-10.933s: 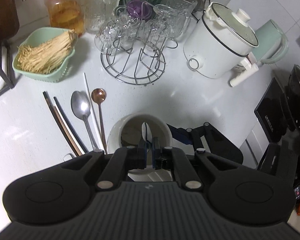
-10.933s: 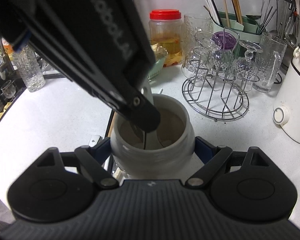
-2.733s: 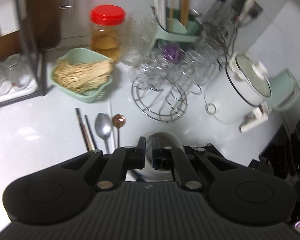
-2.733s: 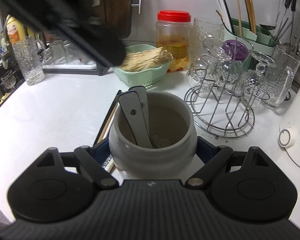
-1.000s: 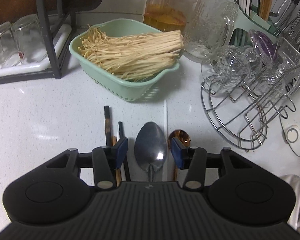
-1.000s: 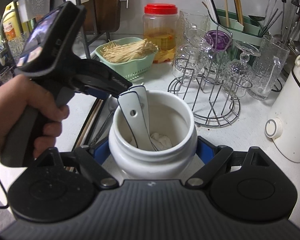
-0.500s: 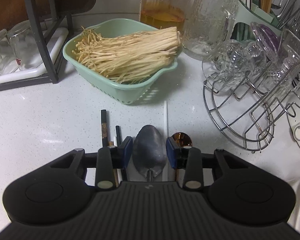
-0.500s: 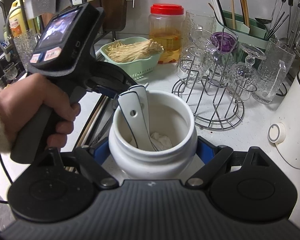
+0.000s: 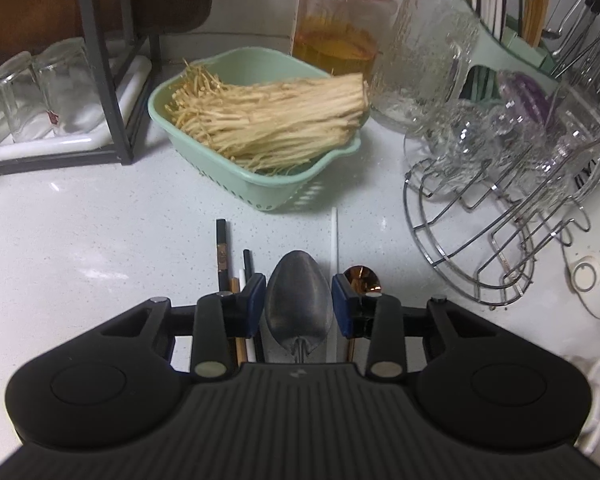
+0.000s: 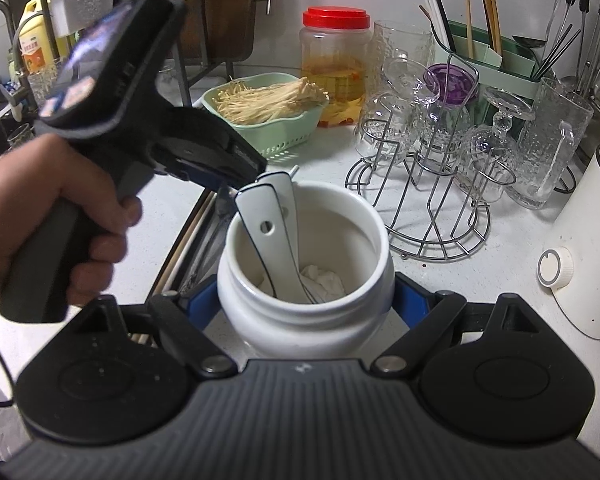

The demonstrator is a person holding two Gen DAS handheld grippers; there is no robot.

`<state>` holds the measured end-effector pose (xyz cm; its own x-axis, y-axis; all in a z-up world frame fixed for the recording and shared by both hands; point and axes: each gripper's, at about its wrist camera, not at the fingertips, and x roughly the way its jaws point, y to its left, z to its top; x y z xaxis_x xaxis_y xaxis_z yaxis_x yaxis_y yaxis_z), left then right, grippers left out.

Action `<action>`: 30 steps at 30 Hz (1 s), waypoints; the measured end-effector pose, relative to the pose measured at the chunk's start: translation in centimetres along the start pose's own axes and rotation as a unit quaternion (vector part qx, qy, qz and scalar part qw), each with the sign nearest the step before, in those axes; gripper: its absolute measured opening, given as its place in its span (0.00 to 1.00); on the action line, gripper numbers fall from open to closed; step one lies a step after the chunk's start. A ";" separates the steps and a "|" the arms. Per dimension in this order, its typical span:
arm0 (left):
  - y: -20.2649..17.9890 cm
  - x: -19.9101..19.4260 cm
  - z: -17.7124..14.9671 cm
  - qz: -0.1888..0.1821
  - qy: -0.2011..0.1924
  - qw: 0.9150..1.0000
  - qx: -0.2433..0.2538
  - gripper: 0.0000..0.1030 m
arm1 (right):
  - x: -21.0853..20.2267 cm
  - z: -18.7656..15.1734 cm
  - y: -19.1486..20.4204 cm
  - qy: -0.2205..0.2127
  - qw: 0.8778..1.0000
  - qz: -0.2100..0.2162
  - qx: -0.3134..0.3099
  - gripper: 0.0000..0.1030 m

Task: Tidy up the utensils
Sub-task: 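Move the left tool to the silver spoon and close on it, then lift the silver spoon with the left tool toward the mug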

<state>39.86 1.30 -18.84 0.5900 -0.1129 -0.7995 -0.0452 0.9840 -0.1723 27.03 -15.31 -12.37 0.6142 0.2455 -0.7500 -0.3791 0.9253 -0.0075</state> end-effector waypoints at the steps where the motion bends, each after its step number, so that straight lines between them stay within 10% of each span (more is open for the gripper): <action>1: 0.1 -0.5 0.1 0.000 -0.003 1.000 0.001 0.40 | 0.0 0.0 0.0 0.000 1.000 -0.001 0.001 0.88; 30: 0.3 -10.7 -1.4 -0.054 -0.042 0.997 0.047 0.40 | 1.2 0.8 1.1 -0.011 0.999 -0.034 0.031 0.88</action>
<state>32.37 2.58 -11.17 0.6525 -0.2102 -0.7280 0.0951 0.9759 -0.1965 27.89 -13.73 -12.70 0.6516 0.1879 -0.7349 -0.2935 0.9558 -0.0159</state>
